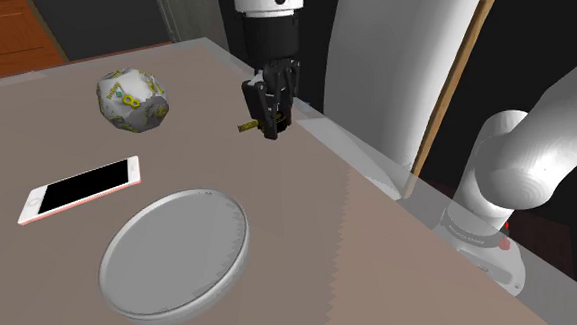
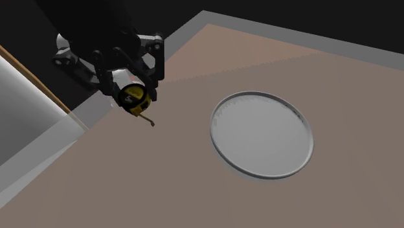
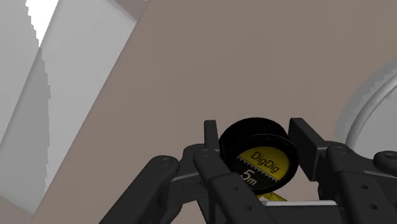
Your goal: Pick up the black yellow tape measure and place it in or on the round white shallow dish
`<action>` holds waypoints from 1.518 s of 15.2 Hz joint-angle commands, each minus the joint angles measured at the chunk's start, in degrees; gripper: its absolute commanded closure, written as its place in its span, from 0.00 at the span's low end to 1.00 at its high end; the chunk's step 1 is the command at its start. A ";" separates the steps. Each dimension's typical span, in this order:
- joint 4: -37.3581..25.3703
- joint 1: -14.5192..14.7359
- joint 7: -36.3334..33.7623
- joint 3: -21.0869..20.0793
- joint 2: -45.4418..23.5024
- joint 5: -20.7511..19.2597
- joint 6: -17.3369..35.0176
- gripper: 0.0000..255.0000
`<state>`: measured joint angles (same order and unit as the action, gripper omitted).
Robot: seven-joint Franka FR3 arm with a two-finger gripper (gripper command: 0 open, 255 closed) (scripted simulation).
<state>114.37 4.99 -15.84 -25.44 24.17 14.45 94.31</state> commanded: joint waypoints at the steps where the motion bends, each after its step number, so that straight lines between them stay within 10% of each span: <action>1: -2.30 -0.14 -0.34 0.08 -0.53 -0.26 -1.79 1.00; 13: -16.48 1.25 -12.81 -9.19 -11.70 -3.63 -3.79 1.00; 23: -33.67 8.78 -30.64 -19.75 -31.89 -17.23 -4.21 1.00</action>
<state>81.05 13.05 -45.47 -44.87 -6.51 -1.83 89.50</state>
